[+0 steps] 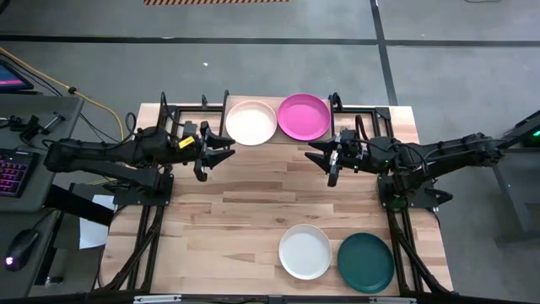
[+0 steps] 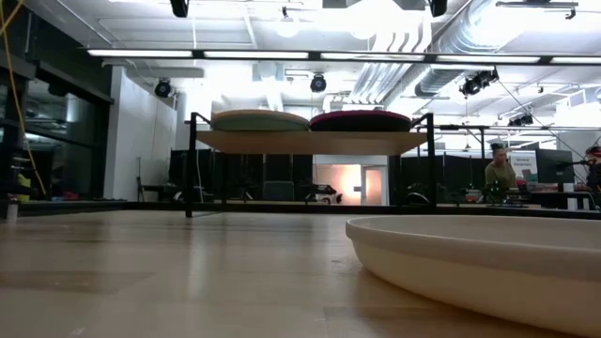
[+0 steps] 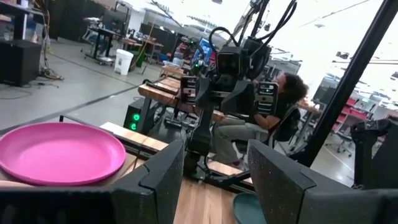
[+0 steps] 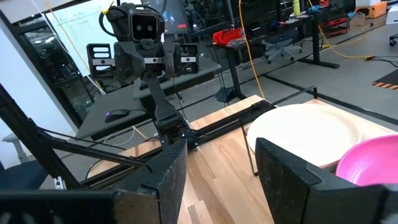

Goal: Place and stack plates onto a shelf
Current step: Stack the white plate on top of the brown plate on the shelf

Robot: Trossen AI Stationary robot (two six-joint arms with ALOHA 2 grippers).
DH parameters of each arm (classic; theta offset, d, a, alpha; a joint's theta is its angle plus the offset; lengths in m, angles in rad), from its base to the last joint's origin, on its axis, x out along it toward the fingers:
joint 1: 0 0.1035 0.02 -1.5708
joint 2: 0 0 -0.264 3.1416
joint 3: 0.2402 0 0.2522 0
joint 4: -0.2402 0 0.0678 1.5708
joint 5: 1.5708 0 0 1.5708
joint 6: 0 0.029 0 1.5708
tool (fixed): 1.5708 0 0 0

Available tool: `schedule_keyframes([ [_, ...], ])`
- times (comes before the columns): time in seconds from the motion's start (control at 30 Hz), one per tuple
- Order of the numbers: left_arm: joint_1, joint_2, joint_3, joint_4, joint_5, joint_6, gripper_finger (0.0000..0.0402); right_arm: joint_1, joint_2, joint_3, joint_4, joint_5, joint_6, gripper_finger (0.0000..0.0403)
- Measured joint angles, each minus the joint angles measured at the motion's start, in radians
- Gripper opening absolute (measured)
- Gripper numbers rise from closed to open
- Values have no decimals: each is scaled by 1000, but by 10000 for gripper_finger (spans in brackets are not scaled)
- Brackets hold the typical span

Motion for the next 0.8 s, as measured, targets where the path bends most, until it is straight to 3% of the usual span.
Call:
schedule_keyframes([
  [0.8,0,0,0,-6,40,28,168,0,0,0,0,-49,19,171],
])
